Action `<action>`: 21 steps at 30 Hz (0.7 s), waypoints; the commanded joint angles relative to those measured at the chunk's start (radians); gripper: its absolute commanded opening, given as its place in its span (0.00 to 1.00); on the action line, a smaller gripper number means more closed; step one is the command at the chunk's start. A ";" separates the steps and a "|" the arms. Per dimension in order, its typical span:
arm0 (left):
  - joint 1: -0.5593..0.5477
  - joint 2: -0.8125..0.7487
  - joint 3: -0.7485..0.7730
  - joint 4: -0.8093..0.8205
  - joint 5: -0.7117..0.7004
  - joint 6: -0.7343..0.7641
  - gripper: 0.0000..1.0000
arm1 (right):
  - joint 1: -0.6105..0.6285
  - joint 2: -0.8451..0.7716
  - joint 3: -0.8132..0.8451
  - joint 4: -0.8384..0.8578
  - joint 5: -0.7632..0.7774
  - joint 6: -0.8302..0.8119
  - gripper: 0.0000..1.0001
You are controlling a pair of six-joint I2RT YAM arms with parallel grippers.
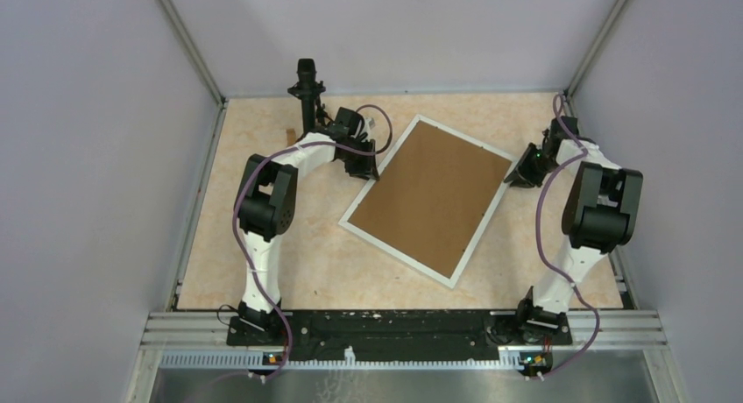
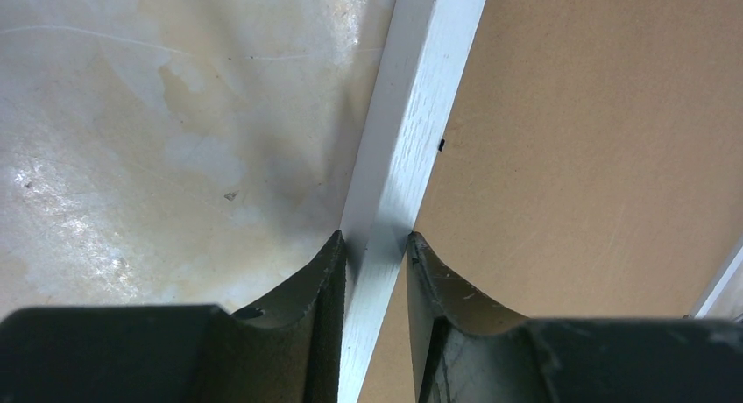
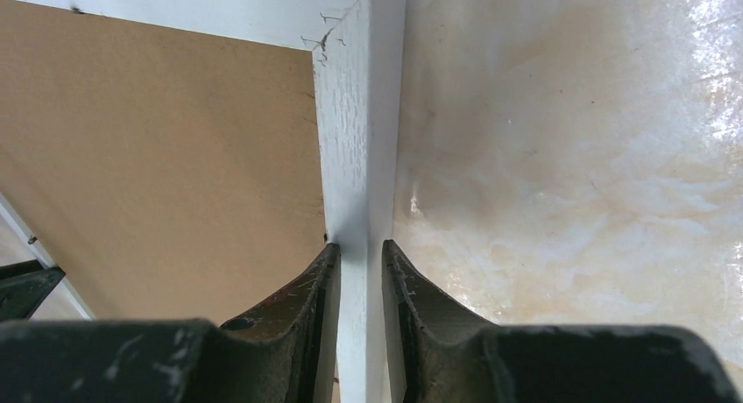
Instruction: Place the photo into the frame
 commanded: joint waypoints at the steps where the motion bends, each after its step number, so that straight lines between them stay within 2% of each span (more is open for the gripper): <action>1: -0.009 -0.017 -0.006 -0.023 -0.010 0.012 0.33 | 0.007 0.051 0.010 0.032 0.056 -0.008 0.23; 13: -0.010 -0.011 0.000 -0.028 -0.008 0.026 0.29 | 0.012 0.182 0.111 -0.021 0.165 -0.048 0.22; 21: -0.019 0.009 0.016 -0.047 -0.011 0.047 0.26 | 0.063 0.313 0.240 -0.097 0.248 -0.086 0.27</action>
